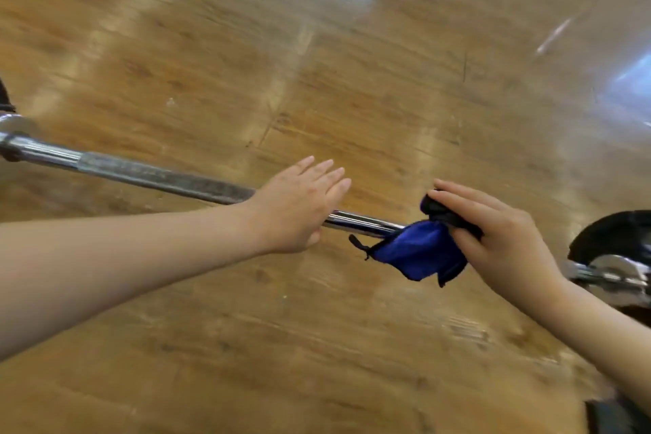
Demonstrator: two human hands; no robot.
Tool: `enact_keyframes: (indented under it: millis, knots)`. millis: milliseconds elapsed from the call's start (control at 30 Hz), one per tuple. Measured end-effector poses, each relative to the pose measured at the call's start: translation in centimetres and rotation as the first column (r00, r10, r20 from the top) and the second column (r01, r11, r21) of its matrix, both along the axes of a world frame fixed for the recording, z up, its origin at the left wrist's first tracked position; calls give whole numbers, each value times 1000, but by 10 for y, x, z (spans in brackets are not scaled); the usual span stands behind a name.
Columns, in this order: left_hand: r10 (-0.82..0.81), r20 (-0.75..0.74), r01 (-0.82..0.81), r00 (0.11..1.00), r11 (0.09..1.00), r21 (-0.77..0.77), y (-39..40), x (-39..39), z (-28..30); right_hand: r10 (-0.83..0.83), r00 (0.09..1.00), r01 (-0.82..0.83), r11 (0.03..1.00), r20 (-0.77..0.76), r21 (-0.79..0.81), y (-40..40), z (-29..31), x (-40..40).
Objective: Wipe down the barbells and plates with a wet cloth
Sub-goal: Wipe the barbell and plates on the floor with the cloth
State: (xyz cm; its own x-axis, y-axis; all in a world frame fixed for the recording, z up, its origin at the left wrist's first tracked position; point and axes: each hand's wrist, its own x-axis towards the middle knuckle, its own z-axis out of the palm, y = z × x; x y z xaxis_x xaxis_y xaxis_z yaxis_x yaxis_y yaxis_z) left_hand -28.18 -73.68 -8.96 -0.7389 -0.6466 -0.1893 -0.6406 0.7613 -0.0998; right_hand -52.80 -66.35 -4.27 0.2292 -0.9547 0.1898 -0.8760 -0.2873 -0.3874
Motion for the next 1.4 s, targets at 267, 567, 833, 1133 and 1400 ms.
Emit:
enact_keyframes:
  millis: [267, 567, 833, 1133, 1400]
  knots:
    - [-85, -58, 93, 995, 982, 165, 8, -114, 18, -412, 910, 414, 906, -32, 94, 39, 19, -71]
    - [201, -18, -187, 979, 936, 299, 24, -177, -9, -327, 944, 330, 938, -44, 110, 51, -19, -71]
    - [213, -137, -188, 967, 966, 174, 31, -165, -21, -292, 951, 295, 955, 101, -16, 23, -71, -38]
    - [200, -275, -182, 940, 979, 88, 33, -163, -28, -352, 932, 358, 931, 88, -71, 37, -80, -59]
    - [202, -326, -197, 924, 979, 47, 40, -155, -30, -288, 944, 317, 926, 161, -206, 38, -84, -41]
